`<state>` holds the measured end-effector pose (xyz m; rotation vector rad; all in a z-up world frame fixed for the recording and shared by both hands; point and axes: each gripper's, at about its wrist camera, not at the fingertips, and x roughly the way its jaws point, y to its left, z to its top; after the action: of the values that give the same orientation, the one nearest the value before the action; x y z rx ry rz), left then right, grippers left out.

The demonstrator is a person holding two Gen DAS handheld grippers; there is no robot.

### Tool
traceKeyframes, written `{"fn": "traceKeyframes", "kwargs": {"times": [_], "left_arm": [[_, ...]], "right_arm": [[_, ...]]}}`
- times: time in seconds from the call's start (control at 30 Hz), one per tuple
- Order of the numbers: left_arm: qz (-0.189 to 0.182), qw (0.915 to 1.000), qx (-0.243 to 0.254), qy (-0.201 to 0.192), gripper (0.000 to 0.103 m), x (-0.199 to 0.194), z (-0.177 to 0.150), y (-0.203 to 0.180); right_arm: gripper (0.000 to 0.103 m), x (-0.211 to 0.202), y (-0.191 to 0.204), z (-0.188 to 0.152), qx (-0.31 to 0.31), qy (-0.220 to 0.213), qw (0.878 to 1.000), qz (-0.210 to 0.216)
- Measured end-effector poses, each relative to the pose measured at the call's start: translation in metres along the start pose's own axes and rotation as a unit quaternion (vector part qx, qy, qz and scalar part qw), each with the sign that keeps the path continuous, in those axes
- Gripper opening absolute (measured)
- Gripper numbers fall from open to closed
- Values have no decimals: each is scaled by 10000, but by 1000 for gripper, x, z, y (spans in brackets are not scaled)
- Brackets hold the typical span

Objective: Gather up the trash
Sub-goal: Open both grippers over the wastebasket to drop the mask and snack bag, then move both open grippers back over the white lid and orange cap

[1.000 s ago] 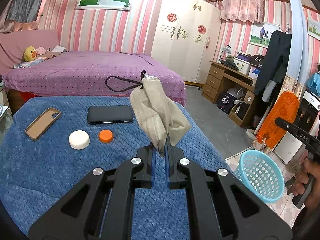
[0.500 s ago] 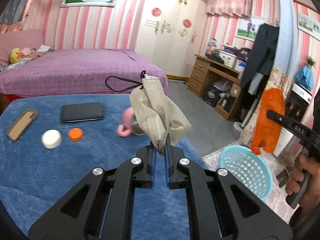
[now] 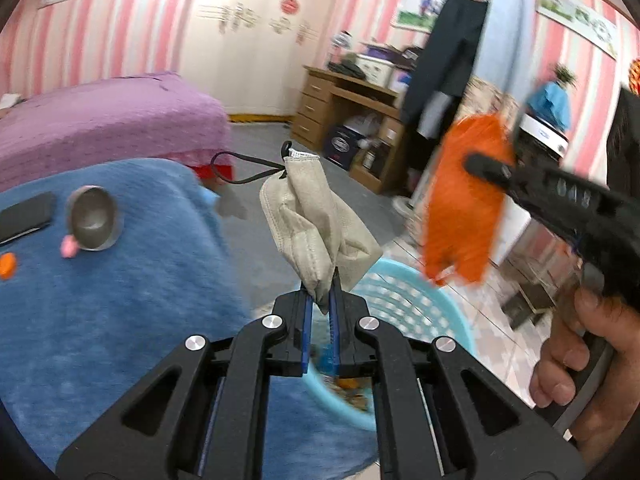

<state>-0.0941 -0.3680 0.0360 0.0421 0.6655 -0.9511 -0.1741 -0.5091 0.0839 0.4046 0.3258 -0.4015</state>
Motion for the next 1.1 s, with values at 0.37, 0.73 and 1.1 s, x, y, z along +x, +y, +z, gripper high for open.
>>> {"fn": "traceKeyframes", "kwargs": {"times": [0.37, 0.73, 1.1], "left_arm": [[59, 9997, -87, 215, 86, 27, -7, -11], [1782, 9823, -501, -294, 88, -91, -4, 135], [2672, 9499, -1546, -487, 89, -175, -44, 265]], "right_arm": [[80, -16, -22, 10, 468, -588, 9970, -167], [80, -5, 27, -1, 300, -652, 9963, 480], [81, 41, 159, -51, -570, -2, 9899, 1301]]}}
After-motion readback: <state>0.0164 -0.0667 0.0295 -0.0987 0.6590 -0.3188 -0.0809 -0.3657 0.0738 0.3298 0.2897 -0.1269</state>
